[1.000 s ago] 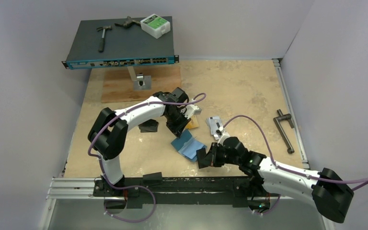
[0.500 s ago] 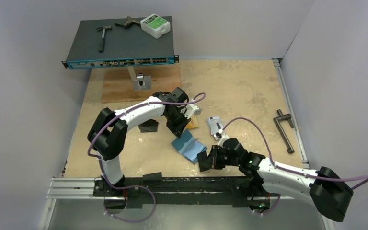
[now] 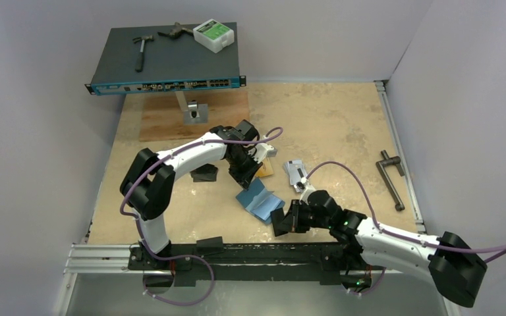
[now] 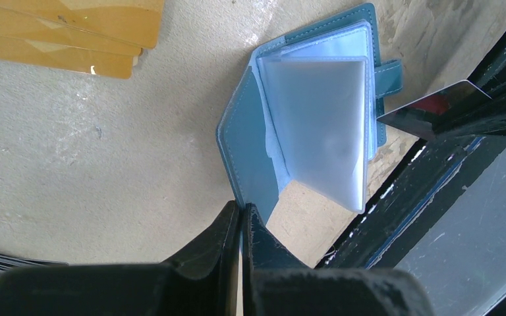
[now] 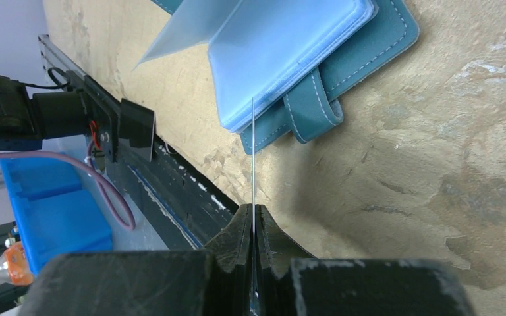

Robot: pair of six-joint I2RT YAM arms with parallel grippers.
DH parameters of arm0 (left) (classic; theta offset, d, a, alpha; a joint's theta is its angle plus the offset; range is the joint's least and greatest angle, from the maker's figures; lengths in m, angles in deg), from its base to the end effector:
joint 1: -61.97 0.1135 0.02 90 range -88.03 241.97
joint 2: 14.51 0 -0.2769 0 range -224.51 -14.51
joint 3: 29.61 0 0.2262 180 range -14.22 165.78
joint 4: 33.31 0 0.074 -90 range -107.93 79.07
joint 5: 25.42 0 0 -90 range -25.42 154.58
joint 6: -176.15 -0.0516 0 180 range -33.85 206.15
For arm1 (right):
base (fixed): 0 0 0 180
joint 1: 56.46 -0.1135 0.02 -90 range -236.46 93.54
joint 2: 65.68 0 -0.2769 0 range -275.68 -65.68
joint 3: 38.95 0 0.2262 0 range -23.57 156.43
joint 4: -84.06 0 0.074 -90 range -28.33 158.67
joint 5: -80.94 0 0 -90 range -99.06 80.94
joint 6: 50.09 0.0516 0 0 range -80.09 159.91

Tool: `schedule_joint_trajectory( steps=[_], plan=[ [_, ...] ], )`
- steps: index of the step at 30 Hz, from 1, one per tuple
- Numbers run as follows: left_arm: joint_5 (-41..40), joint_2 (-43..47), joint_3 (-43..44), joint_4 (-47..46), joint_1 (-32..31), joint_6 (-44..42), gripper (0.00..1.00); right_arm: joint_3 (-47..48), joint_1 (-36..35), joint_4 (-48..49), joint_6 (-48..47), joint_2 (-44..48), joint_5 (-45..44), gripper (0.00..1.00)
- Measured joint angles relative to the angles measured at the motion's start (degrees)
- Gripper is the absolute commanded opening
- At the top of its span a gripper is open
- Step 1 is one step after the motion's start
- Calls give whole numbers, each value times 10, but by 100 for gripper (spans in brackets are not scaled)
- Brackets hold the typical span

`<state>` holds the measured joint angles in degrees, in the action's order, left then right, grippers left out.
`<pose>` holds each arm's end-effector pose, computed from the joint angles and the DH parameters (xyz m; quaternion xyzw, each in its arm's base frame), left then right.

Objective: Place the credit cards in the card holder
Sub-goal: Open the card holder at the center of the board.

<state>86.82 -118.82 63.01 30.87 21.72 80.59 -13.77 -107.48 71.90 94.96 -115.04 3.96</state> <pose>0.2466 -0.2344 0.2179 0.4008 0.8878 -0.2187 0.0581 0.0829 0.1209 0.1573 -0.0200 0.8878 0.4191 0.1888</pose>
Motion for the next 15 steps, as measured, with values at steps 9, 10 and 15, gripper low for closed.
schedule_joint_trajectory(
  steps=[9,10,15],
  plan=[
    [1,0,0,0,0,0,0,-2,0,0,0,-10,0,0],
    [1,0,0,0,0,0,0,-3,0,1,0,-12,0,0],
    [2,3,-3,-1,0,0,0,-9,0,2,0,-12,0,0]
  ],
)
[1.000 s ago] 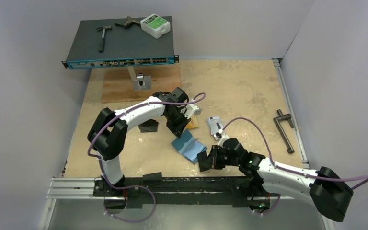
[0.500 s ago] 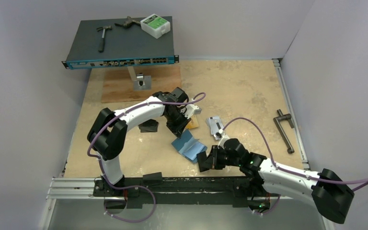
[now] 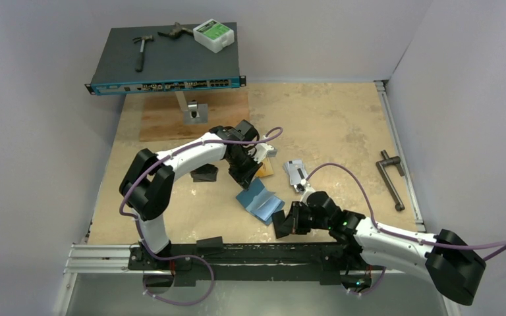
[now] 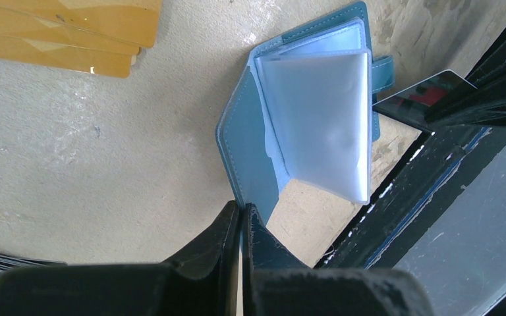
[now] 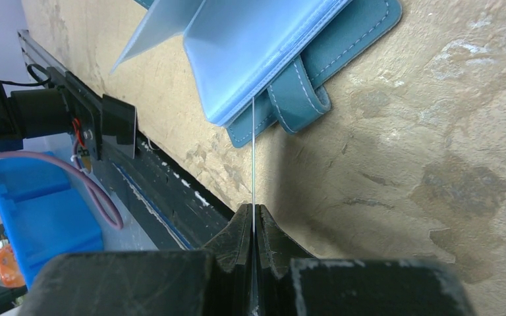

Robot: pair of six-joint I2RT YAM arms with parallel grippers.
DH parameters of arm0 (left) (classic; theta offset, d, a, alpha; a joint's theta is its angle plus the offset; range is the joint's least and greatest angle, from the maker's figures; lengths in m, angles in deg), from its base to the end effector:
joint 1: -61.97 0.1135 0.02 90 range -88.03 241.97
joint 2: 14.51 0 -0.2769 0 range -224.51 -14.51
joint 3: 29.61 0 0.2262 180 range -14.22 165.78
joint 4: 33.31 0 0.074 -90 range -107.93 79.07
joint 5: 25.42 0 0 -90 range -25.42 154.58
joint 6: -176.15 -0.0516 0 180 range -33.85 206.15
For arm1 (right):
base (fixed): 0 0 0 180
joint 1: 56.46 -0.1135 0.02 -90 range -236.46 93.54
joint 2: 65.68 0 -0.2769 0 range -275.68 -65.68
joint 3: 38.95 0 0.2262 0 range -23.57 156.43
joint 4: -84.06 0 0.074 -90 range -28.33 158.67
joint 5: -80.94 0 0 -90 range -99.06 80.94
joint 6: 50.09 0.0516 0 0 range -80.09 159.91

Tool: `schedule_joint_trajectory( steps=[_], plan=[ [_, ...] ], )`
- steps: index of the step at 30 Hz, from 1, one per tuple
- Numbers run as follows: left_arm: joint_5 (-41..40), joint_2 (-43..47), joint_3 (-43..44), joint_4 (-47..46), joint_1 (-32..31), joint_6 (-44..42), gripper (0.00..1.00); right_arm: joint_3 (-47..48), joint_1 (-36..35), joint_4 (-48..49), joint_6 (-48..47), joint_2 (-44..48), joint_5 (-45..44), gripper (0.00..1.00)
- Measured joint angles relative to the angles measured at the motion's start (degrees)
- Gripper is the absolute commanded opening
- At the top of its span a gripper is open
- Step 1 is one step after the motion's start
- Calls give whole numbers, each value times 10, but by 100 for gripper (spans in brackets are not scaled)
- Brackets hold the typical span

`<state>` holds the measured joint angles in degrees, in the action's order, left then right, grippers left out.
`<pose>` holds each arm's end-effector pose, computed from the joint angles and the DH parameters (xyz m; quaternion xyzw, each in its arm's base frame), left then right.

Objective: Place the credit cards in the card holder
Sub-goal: Open the card holder at the center of the board.

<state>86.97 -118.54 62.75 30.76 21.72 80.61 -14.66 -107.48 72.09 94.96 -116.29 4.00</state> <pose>0.2458 -0.2338 0.2184 0.4009 0.8873 -0.2202 0.0588 0.0819 0.1197 0.1502 -0.0181 0.8953 0.4077 0.1788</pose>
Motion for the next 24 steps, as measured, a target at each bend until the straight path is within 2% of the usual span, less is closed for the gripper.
schedule_joint_trajectory(
  steps=[16,24],
  plan=[
    [4,2,0,0,0,4,0,0,0,9,-3,-17,6,0],
    [6,2,0,0,0,4,0,0,0,-7,-6,52,30,0]
  ],
)
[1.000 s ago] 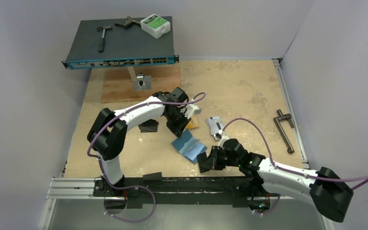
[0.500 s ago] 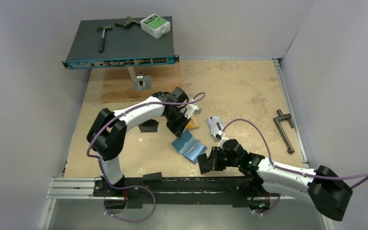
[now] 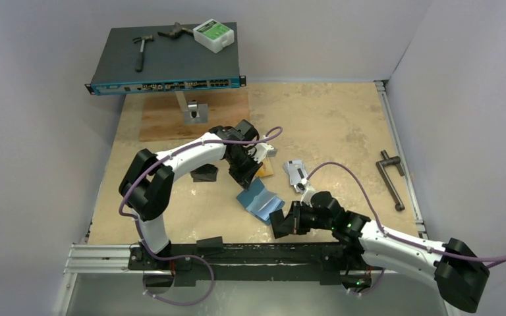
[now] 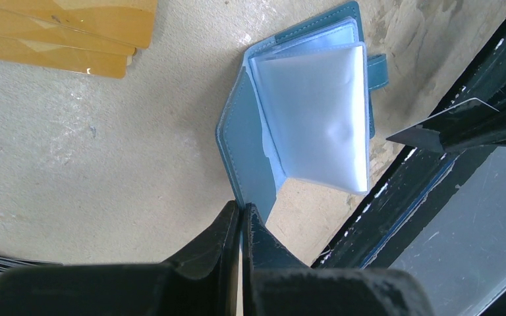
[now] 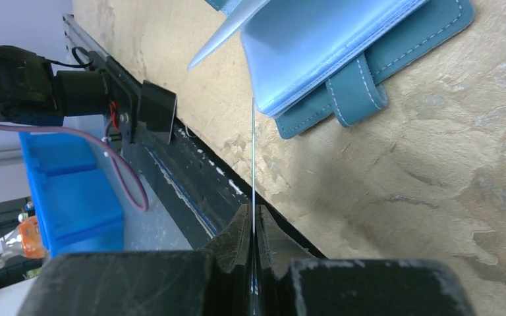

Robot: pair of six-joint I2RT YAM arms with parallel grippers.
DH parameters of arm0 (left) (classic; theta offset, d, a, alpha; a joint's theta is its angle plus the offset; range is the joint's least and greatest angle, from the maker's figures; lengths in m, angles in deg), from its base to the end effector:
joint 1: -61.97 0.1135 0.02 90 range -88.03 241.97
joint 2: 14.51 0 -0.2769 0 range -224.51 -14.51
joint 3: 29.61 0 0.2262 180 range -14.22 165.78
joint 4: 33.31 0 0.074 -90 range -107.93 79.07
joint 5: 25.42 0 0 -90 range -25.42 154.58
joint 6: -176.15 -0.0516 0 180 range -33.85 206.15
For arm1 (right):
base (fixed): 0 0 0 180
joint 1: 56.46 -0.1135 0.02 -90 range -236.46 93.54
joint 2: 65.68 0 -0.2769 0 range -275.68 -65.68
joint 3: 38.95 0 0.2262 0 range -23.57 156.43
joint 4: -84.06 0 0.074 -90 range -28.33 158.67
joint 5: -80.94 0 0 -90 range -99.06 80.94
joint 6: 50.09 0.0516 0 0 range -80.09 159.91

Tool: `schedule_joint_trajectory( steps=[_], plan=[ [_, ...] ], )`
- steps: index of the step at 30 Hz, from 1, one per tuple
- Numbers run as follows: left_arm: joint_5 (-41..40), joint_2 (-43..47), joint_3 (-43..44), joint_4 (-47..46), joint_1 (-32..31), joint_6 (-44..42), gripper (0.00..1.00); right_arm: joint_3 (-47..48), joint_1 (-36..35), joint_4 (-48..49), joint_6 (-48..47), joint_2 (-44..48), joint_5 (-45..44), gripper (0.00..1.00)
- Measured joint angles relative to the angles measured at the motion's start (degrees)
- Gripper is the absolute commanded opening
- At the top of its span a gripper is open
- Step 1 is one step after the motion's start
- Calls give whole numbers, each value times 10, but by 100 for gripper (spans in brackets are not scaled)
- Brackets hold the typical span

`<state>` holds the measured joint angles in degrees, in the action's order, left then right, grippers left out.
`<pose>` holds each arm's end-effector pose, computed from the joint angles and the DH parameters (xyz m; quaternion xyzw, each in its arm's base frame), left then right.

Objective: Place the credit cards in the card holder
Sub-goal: Open the card holder at the center of the board.

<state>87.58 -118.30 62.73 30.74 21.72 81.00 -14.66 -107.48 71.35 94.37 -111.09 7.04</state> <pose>0.2450 -0.2339 0.2199 0.3983 0.8871 -0.2259 0.0583 0.0765 0.1173 0.1604 -0.0397 0.8751 0.4458 0.1839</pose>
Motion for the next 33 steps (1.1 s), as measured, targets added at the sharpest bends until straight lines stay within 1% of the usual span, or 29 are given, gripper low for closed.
schedule_joint_trajectory(
  steps=[4,13,33],
  plan=[
    [0,0,0,0,0,0,0,0,0,-2,-1,2,3,0],
    [3,0,0,0,0,0,0,1,0,0,-11,-57,4,0],
    [8,3,-7,-4,0,0,0,1,0,15,-16,-56,14,0]
  ],
)
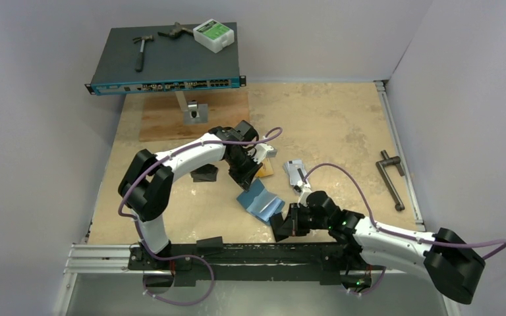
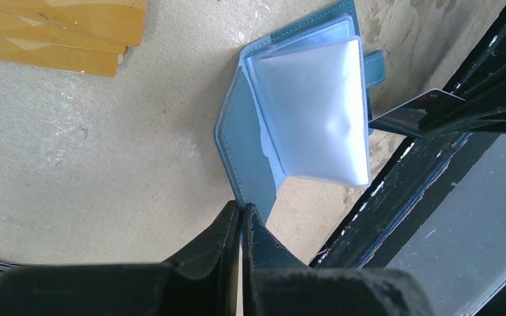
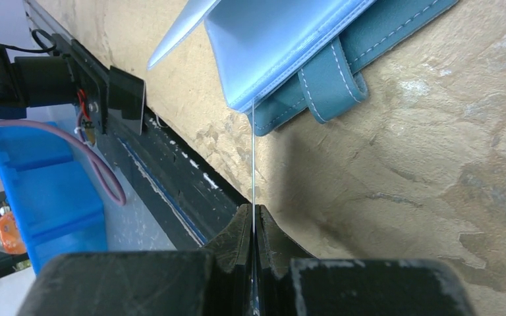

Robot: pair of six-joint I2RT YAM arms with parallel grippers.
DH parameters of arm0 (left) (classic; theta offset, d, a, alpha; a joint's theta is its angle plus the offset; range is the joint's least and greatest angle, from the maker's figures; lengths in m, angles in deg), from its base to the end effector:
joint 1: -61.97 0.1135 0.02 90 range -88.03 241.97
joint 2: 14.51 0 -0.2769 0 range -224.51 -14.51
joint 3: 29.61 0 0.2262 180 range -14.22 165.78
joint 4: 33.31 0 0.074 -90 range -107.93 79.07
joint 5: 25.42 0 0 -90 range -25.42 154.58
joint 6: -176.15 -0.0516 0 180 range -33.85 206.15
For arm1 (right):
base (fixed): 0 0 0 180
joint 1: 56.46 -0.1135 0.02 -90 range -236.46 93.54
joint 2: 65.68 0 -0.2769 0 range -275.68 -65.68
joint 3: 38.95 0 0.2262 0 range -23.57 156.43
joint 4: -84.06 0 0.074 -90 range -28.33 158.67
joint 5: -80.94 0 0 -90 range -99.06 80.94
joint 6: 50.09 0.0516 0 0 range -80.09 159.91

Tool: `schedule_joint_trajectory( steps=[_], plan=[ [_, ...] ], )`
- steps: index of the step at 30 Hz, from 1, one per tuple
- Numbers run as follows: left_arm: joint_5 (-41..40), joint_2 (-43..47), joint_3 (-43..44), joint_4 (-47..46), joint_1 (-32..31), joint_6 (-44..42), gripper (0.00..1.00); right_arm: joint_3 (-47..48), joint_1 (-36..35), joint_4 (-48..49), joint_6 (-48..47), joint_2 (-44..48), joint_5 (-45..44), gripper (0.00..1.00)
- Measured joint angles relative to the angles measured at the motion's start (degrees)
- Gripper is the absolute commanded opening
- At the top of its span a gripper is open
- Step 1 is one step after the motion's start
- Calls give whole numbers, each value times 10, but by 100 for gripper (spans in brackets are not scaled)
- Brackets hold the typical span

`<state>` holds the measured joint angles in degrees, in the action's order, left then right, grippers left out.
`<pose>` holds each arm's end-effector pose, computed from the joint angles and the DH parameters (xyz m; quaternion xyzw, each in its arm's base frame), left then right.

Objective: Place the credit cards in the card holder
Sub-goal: Open the card holder at the center of the board.

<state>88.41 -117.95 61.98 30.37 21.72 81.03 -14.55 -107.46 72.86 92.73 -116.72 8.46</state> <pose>0.2430 -0.2330 0.2190 0.3983 0.8855 -0.2325 0.0557 0.0794 0.1228 0.1518 -0.0528 0.8887 0.4264 0.1604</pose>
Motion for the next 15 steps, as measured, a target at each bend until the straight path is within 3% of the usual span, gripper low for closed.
schedule_joint_trajectory(
  steps=[15],
  plan=[
    [0,1,-1,-2,0,0,0,4,1,20,-4,-34,0,0]
  ],
)
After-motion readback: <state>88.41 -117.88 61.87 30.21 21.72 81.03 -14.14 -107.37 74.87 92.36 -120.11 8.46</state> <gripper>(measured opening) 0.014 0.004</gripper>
